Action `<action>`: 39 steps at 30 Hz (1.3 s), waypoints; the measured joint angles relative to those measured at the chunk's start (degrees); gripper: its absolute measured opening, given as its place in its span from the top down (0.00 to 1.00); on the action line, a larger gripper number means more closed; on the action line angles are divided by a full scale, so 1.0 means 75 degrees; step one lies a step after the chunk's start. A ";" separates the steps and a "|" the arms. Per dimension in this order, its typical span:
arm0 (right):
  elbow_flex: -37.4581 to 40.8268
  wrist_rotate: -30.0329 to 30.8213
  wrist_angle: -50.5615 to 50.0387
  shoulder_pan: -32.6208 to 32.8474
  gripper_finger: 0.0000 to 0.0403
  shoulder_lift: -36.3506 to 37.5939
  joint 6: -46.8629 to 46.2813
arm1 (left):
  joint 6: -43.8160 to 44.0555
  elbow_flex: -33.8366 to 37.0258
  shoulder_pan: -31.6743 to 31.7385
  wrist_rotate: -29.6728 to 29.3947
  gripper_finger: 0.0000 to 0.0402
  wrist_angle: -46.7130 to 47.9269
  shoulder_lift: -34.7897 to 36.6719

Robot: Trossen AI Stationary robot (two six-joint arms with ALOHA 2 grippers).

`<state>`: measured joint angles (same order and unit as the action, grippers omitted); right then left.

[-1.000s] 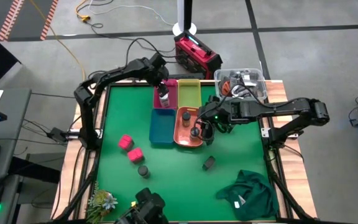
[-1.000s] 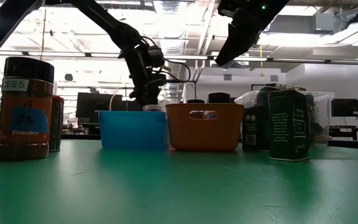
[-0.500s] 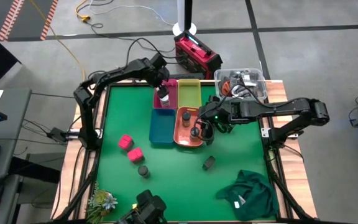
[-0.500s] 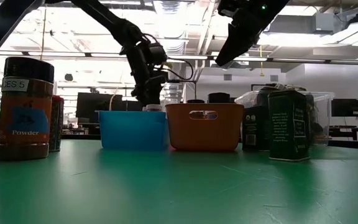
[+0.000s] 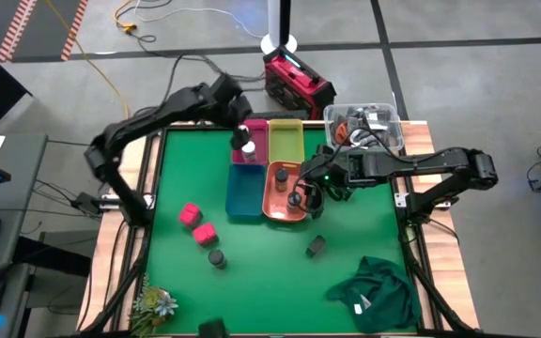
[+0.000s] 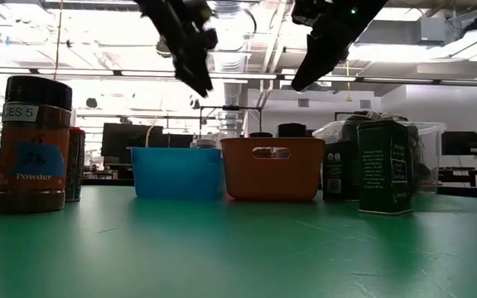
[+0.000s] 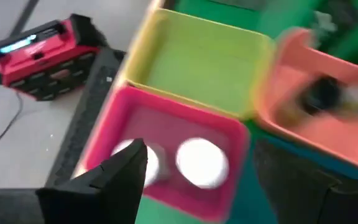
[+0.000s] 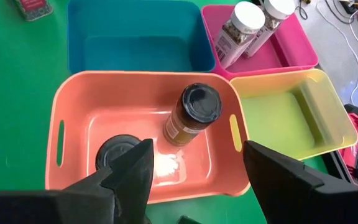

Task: Sort spices by type
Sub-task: Put the top red seasoning can into the yellow tray

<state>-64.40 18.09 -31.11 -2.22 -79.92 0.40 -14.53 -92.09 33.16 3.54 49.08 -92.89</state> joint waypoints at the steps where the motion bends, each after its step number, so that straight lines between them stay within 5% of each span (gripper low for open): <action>1: 0.0000 0.0000 0.0008 0.0000 0.31 -0.0003 0.0003 | 0.0086 0.0263 -0.0193 -0.0041 0.31 0.0054 0.0318; 7: 0.0000 0.0000 0.0023 0.0000 0.31 -0.0003 0.0009 | 0.0984 0.2048 -0.1434 -0.0246 0.31 0.0512 0.2365; 15: 0.0000 0.0000 0.0247 0.0000 0.31 -0.0003 0.0014 | 0.4522 0.3900 -0.3027 -0.0696 0.31 0.1571 0.4195; 22: 0.0000 0.0000 0.0577 0.0000 0.31 -0.0003 0.0148 | 0.6843 0.4780 -0.3810 -0.2186 0.31 0.2758 0.4357; 39: 0.0000 0.0000 0.0619 0.0000 0.31 -0.0003 0.0412 | 0.8780 0.5603 -0.4573 -0.1883 0.30 0.2382 0.4230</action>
<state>-64.40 18.09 -26.47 -2.22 -79.94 3.50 51.32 -50.06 -1.14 -10.59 66.95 -61.17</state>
